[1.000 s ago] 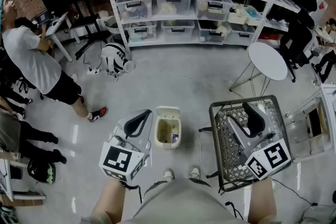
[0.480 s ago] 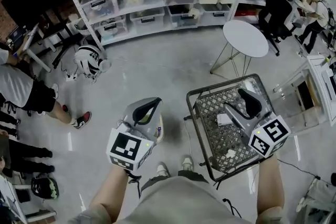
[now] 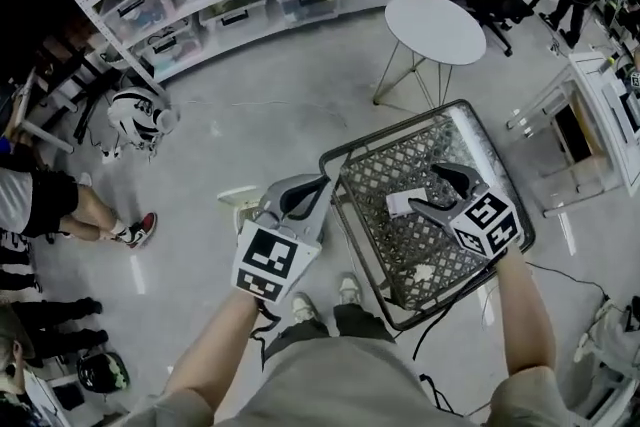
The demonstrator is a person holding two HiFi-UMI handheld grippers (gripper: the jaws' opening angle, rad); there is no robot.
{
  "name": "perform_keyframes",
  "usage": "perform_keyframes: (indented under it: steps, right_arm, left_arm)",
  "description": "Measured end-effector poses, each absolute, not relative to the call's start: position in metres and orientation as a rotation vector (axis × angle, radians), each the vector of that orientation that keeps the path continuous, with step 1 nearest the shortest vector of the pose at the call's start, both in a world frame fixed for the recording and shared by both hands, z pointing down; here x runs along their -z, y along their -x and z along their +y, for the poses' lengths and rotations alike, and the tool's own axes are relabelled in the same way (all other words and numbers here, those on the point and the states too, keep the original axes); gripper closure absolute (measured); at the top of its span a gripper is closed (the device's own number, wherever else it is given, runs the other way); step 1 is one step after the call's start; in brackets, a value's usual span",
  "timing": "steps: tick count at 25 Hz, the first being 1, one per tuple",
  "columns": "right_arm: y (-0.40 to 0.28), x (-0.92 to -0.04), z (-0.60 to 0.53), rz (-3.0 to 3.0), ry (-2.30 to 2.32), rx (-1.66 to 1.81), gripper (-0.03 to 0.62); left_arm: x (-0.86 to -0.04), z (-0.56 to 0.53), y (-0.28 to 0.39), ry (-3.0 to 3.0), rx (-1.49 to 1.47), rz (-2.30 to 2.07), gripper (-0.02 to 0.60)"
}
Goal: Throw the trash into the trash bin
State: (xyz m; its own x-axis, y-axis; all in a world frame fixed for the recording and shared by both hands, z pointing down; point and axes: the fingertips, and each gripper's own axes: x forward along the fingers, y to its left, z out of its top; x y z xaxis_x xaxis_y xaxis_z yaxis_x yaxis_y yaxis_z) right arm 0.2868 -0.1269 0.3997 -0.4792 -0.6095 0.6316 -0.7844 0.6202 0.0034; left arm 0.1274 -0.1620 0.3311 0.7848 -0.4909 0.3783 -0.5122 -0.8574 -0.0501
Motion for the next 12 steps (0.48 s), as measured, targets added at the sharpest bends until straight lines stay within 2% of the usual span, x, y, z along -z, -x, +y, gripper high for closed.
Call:
perform_keyframes:
  steps: [7,12]
  right_arm:
    - [-0.333,-0.518,-0.123,-2.135,-0.904,-0.517,0.256]
    - [-0.339,-0.583,-0.120,-2.091,-0.758,-0.580,0.230]
  left_arm:
    - [-0.417,-0.163,-0.184,-2.830,-0.800,-0.722,0.578]
    - [-0.482,-0.161,-0.191,-2.738,-0.932,-0.684,0.578]
